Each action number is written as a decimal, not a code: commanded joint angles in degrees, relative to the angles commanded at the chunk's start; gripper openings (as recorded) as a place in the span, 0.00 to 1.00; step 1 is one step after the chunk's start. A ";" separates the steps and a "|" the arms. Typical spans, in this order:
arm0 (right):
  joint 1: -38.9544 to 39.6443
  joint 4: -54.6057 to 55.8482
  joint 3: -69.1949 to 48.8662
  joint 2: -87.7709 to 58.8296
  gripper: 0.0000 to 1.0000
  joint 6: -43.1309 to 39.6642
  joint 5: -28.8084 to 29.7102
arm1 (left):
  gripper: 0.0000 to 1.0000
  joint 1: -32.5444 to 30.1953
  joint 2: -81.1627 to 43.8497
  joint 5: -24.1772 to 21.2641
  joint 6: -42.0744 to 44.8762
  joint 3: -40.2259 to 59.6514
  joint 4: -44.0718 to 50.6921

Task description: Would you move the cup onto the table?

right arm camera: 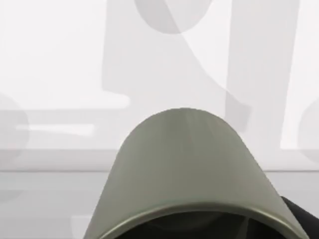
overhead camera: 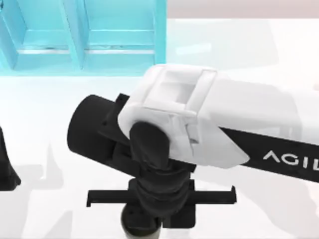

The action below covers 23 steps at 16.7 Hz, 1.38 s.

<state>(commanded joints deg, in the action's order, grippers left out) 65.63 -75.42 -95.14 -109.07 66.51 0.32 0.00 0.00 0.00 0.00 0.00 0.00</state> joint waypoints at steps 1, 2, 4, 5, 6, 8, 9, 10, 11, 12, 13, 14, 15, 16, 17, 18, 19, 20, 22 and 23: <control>0.00 0.00 0.00 0.00 0.00 0.00 0.00 | 1.00 0.00 0.00 0.00 0.00 0.00 0.00; 0.00 0.00 0.00 0.00 0.00 0.00 0.00 | 1.00 0.00 0.00 0.00 0.00 0.00 0.00; -0.24 0.23 0.39 0.14 0.00 0.06 -0.02 | 1.00 0.00 0.00 0.00 0.00 0.00 0.00; -0.30 1.03 1.01 -0.04 0.00 0.16 0.07 | 1.00 0.00 0.00 0.00 0.00 0.00 0.00; -0.28 2.40 1.97 -0.37 0.00 0.26 0.13 | 1.00 0.00 0.00 0.00 0.00 0.00 0.00; 0.01 6.12 4.56 -1.41 0.00 0.42 0.10 | 1.00 0.00 0.00 0.00 0.00 0.00 0.00; 0.16 8.24 6.03 -2.00 0.00 0.50 0.02 | 1.00 0.00 0.00 0.00 0.00 0.00 0.00; 0.31 10.25 7.43 -2.57 0.00 0.59 -0.04 | 1.00 0.00 0.00 0.00 0.00 0.00 0.00; 0.47 11.88 8.60 -3.06 0.00 0.66 -0.05 | 1.00 0.00 0.00 0.00 0.00 0.00 0.00; 0.61 12.92 9.40 -3.44 0.00 0.72 -0.01 | 1.00 0.00 0.00 0.00 0.00 0.00 0.00; 0.69 13.34 9.73 -3.60 0.00 0.74 0.03 | 1.00 0.00 0.00 0.00 0.00 0.00 0.00; 0.69 13.34 9.74 -3.61 0.00 0.74 0.03 | 1.00 0.00 0.00 0.00 0.00 0.00 0.00; 0.69 13.34 9.74 -3.61 0.00 0.74 0.03 | 1.00 0.00 0.00 0.00 0.00 0.00 0.00; 0.69 13.34 9.74 -3.61 0.00 0.74 0.03 | 1.00 0.00 0.00 0.00 0.00 0.00 0.00; 0.69 13.34 9.74 -3.61 0.08 0.74 0.03 | 1.00 0.00 0.00 0.00 0.00 0.00 0.00; 0.69 13.34 9.74 -3.61 0.15 0.74 0.03 | 1.00 0.00 0.00 0.00 0.00 0.00 0.00; 0.69 13.34 9.74 -3.61 0.23 0.74 0.03 | 1.00 0.00 0.00 0.00 0.00 0.00 0.00; 0.69 13.34 9.74 -3.61 0.30 0.74 0.03 | 1.00 0.00 0.00 0.00 0.00 0.00 0.00; 0.69 13.34 9.74 -3.61 0.45 0.74 0.03 | 1.00 0.00 0.00 0.00 0.00 0.00 0.00; 0.69 13.34 9.74 -3.61 0.53 0.74 0.03 | 1.00 0.00 0.00 0.00 0.00 0.00 0.00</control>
<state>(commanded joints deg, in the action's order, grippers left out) 66.32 -62.08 -85.40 -112.67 67.25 0.35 0.00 0.00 0.00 0.00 0.00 0.00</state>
